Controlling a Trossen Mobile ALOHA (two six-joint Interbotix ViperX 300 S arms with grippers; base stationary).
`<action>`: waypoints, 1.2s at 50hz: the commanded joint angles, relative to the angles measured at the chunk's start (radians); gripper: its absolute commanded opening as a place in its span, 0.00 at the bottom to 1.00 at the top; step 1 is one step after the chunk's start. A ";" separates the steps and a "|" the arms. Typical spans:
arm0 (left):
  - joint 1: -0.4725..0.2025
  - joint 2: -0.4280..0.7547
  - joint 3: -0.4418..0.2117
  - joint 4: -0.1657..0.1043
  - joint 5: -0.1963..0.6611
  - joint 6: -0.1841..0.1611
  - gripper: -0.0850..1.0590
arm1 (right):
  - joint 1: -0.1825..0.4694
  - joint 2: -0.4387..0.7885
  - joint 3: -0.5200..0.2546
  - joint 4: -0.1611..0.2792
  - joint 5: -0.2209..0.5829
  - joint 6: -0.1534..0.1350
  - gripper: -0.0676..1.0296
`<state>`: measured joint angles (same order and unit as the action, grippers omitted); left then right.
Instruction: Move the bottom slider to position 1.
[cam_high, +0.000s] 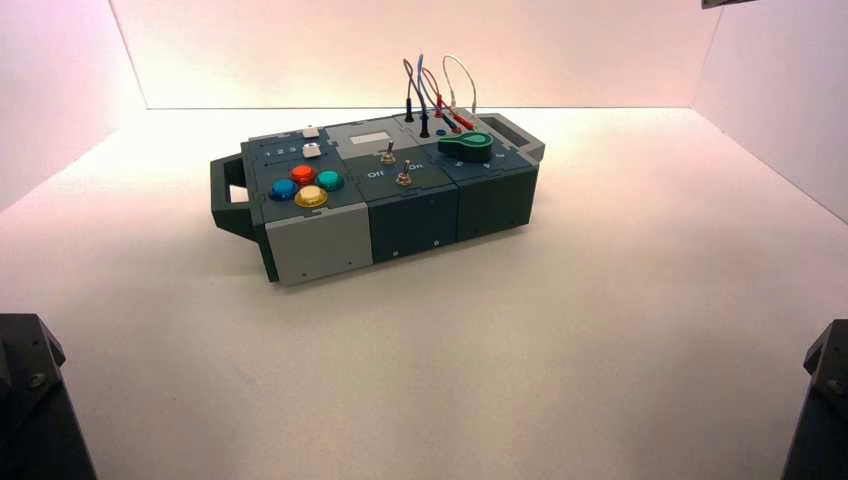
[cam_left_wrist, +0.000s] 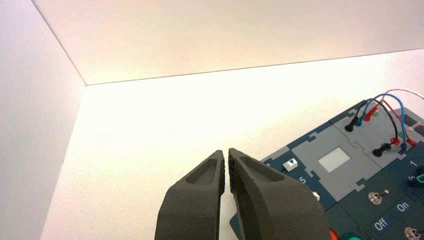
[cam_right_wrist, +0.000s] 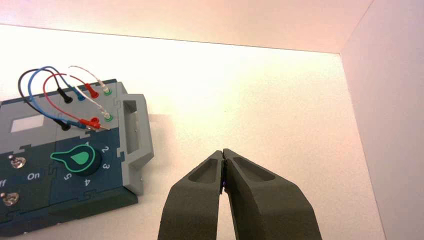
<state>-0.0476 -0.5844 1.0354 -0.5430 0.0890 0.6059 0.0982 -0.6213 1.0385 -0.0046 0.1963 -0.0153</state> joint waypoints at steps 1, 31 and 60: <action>0.000 -0.005 -0.023 0.000 0.006 0.002 0.12 | 0.005 -0.005 -0.023 -0.002 0.000 -0.002 0.04; 0.000 0.034 -0.138 0.000 0.342 0.002 0.11 | 0.095 -0.020 -0.048 -0.002 0.141 -0.015 0.04; -0.156 0.374 -0.393 -0.015 0.569 -0.034 0.05 | 0.261 0.020 -0.092 0.020 0.247 -0.021 0.04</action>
<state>-0.1948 -0.2393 0.6918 -0.5507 0.6627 0.5875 0.3543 -0.6029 0.9802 0.0107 0.4495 -0.0353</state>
